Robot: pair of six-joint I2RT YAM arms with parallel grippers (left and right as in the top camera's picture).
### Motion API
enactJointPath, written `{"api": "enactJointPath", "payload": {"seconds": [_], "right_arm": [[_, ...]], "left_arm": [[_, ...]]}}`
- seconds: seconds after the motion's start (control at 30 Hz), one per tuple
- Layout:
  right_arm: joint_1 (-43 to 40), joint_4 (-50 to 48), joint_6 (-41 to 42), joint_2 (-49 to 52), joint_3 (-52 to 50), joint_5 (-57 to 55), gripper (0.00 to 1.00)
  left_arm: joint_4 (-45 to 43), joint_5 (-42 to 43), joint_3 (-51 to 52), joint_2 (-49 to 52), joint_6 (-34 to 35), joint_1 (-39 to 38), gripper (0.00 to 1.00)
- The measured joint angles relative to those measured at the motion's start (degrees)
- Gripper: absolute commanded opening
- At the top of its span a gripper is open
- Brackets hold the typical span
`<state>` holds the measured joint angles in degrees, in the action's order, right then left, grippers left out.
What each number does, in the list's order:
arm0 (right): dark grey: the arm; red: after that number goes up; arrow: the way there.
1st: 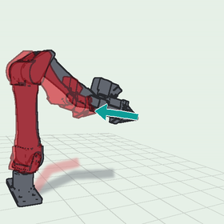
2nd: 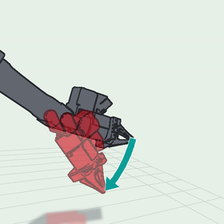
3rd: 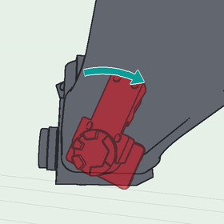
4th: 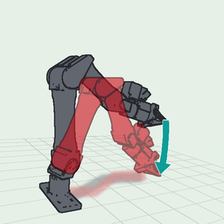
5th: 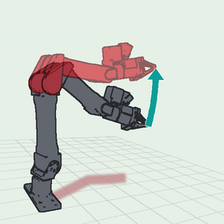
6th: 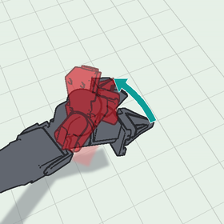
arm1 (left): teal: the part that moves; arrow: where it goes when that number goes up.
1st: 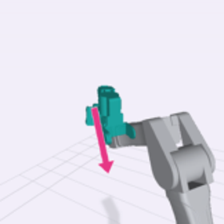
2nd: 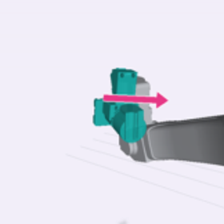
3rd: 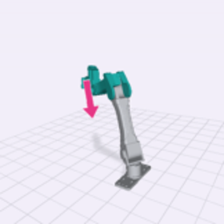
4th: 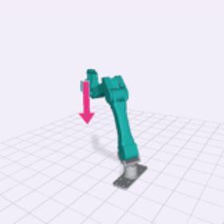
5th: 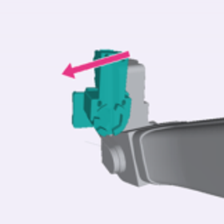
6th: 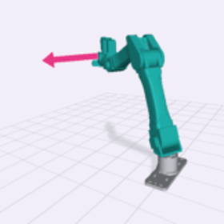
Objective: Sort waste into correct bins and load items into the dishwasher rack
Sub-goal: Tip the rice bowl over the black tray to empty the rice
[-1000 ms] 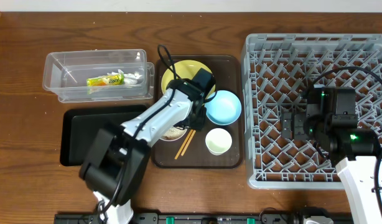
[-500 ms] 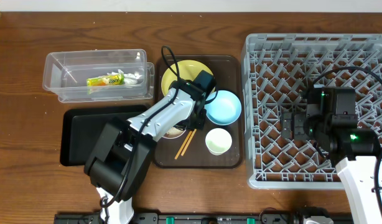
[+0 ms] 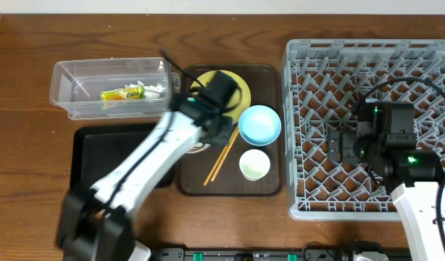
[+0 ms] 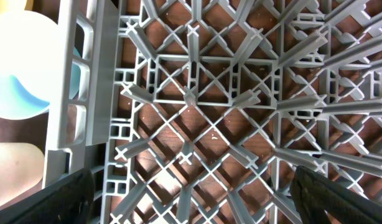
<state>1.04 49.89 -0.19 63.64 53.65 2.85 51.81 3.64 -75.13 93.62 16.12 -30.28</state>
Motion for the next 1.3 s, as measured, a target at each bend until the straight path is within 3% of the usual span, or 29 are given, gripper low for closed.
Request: {"api": "enactJointPath", "payload": {"seconds": [0.33,0.63,0.8,1.1,1.3], "right_arm": [[-0.02,0.02,0.00,0.00,0.00,0.00,0.99],[-0.02,0.00,0.00,0.00,0.00,0.00,0.99],[-0.02,0.02,0.00,0.00,0.00,0.00,0.99],[0.00,0.09,0.00,0.00,0.00,0.00,0.99],[-0.02,0.17,0.00,0.00,0.00,0.00,0.99]], "left_arm": [[3.54,22.18,1.03,-2.89,-11.85,21.24,0.06],[3.43,48.35,10.69,-2.89,-26.25,42.82,0.06],[3.06,59.25,16.04,-2.86,-30.99,52.11,0.06],[3.04,73.18,19.26,-1.27,-33.53,62.05,0.06],[2.99,79.01,19.28,0.98,-34.03,63.41,0.06]]}}
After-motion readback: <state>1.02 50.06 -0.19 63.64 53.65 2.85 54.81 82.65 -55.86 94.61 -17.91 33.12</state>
